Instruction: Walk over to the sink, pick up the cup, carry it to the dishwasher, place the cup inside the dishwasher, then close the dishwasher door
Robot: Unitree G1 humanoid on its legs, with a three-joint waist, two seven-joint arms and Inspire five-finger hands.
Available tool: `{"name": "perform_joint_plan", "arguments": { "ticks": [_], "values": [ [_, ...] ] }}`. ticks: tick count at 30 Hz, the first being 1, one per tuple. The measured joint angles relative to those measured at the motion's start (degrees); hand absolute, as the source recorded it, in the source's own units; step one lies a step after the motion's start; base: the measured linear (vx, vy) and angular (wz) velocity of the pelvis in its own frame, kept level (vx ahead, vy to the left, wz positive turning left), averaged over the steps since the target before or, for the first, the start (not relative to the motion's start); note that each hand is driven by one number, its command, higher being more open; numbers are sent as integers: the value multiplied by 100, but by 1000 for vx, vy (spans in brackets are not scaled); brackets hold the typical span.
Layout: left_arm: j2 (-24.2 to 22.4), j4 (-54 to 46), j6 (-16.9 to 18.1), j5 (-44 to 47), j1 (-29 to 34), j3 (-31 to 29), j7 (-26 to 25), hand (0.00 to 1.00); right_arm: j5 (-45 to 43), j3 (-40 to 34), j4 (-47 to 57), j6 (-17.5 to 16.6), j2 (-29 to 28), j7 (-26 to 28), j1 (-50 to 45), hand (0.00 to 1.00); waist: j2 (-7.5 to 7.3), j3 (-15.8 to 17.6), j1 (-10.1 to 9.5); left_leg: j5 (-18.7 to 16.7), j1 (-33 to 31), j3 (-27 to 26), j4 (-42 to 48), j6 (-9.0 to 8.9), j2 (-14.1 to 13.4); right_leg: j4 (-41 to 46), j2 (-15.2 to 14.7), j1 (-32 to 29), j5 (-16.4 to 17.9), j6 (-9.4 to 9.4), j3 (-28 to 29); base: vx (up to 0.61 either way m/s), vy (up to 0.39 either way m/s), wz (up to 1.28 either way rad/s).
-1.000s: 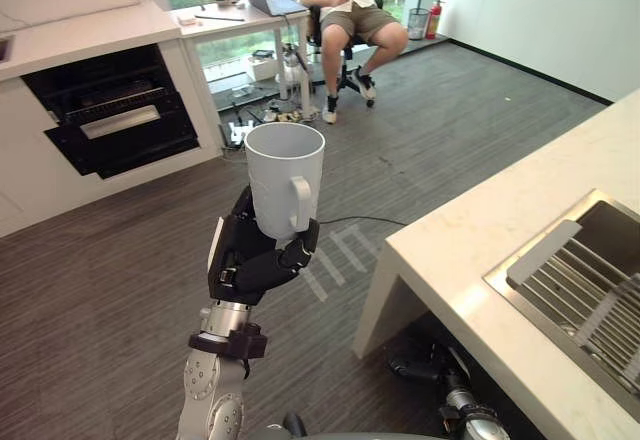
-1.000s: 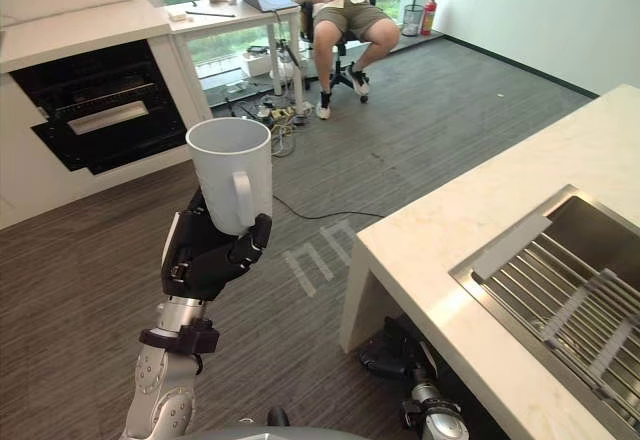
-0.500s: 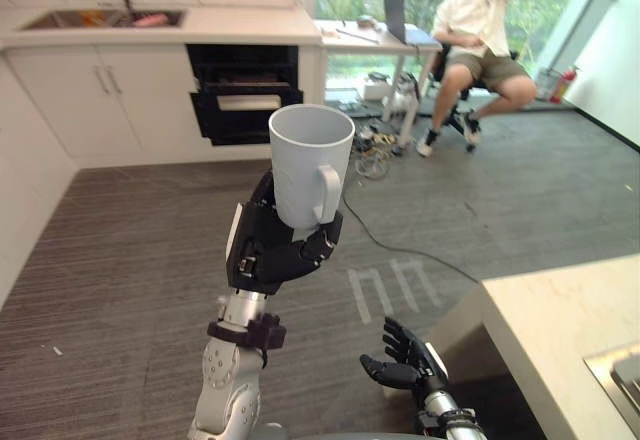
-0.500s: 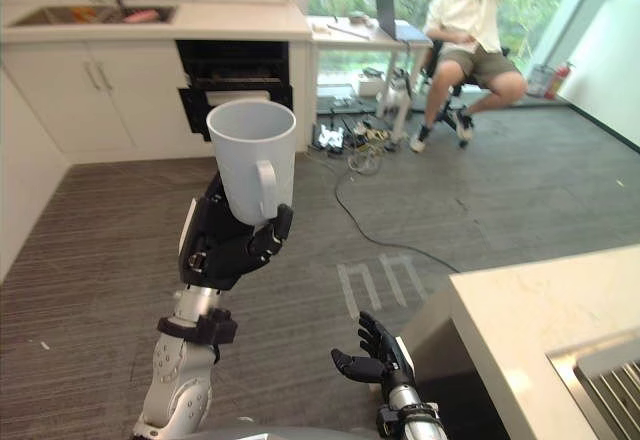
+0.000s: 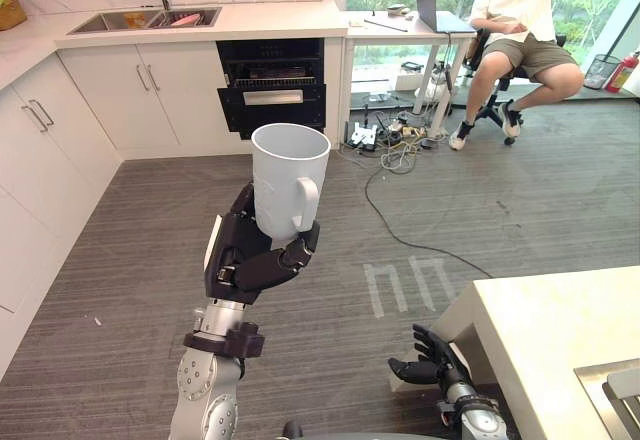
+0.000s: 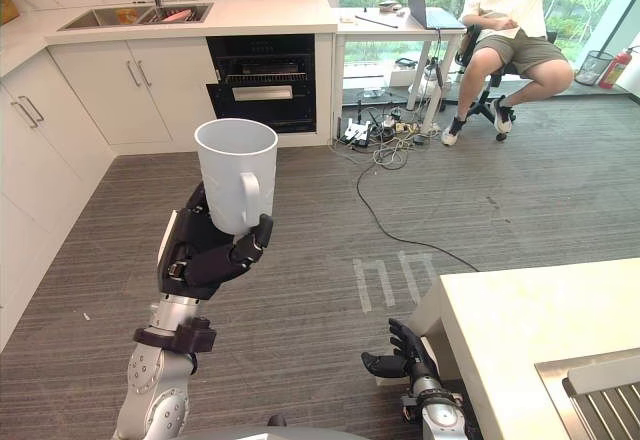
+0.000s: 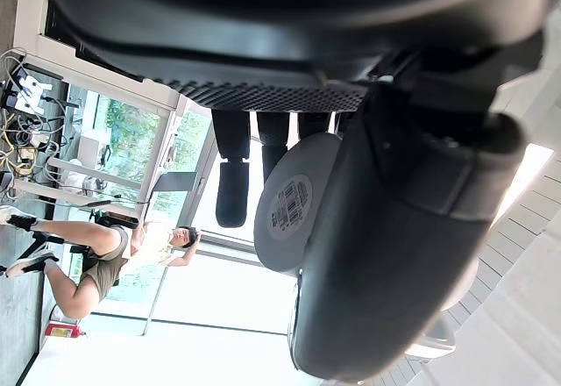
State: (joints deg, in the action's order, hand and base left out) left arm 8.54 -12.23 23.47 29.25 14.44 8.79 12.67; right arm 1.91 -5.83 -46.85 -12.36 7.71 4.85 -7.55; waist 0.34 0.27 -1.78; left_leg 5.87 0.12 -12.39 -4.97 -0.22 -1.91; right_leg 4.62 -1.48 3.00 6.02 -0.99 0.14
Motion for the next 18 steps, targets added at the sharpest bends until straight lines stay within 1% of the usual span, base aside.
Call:
{"name": "perform_joint_plan", "arguments": {
  "ticks": [1, 3, 5, 6, 8, 9, 11, 12, 13, 15, 16, 17, 18],
  "values": [
    [-20, 28, -1, 1, 12, -26, -1, 30, -2, 2, 38, 0, -20, 10, -63, 90, -1, -2, -19, -6, 39, -79, 0, 3, -22, -29, 14, 21, -5, 7, 61, 8, -9, -23],
    [-46, 105, 0, 1, 20, -69, -2, 30, -10, 6, 179, -5, -64, 46, -249, 90, -7, -40, 12, -28, 63, -84, -27, -22, -39, -165, 19, 120, -39, 21, -8, 21, -27, -5],
    [-85, 325, -2, 1, 45, -126, -9, 30, -79, 9, 227, -1, -118, 193, -530, 90, -14, -47, 110, -19, 139, -1, -30, -30, -43, -294, -13, 272, -14, 0, -323, 26, -48, 21],
    [-93, 411, -8, 1, 46, -145, -16, 30, -100, 13, 229, -1, -133, 236, -592, 90, -11, -49, 124, -18, 152, 22, -31, -38, -47, -314, -23, 305, 2, -14, -415, 26, -54, 21],
    [-139, 674, -84, 1, 65, -285, -63, 30, -246, 36, 235, 11, -201, 446, -737, 90, -6, -49, 127, 7, 151, 112, -32, -83, -72, -377, -56, 373, 12, -23, -813, 32, -58, 20],
    [-161, 751, -87, 1, 72, -338, -98, 30, -253, 40, 235, 12, -224, 499, -749, 90, -5, -49, 123, 13, 150, 137, -31, -91, -80, -383, -59, 388, 12, -22, -906, 32, -65, 25],
    [-282, 1002, -179, 5, 79, -656, -263, 30, -363, 43, 279, 12, -276, 720, -756, 90, 4, -43, 110, 43, 104, 332, -33, -132, -77, -353, -67, 439, 11, 17, -1330, 35, -85, 47],
    [-301, 1003, -219, 10, 123, -802, -357, 30, -436, 27, 304, 11, -274, 818, -728, 90, 3, -37, 106, 65, 51, 476, -32, -140, -56, -292, -78, 443, 68, 23, -1477, 25, -59, 51],
    [-300, 1000, -219, 10, 141, -833, -371, 30, -441, 21, 304, 11, -273, 835, -716, 90, 3, -37, 107, 69, 43, 507, -32, -140, -50, -279, -82, 446, 81, 22, -1510, 30, -35, 62],
    [-301, 980, -291, 81, 289, -1051, -400, 30, -488, -71, 359, 12, -250, 858, -691, 90, -2, -33, 88, 105, -21, 754, -32, -103, 70, -209, -183, 550, 194, -16, -1942, 19, -19, 86],
    [-312, 919, -348, 126, 347, -1098, -397, 30, -519, -117, 369, 18, -241, 854, -679, 90, -40, -15, 69, 6, -74, 571, -3, 34, 82, -213, -256, 582, 196, -24, -2133, 21, 24, 121],
    [-313, 778, -402, 137, 410, -1134, -367, 30, -527, -220, 463, 42, -235, 829, -675, 90, -46, 0, 115, -123, -261, -48, 371, 162, 0, -173, -366, 601, 227, -86, -2459, 39, 36, 112],
    [-324, 728, -407, 147, 410, -1132, -327, 30, -531, -285, 516, 44, -202, 821, -677, 90, -22, 33, 133, -222, -378, -310, 638, 153, -69, -104, -419, 605, 252, -126, -2613, 88, 62, 128]
  ]
}}
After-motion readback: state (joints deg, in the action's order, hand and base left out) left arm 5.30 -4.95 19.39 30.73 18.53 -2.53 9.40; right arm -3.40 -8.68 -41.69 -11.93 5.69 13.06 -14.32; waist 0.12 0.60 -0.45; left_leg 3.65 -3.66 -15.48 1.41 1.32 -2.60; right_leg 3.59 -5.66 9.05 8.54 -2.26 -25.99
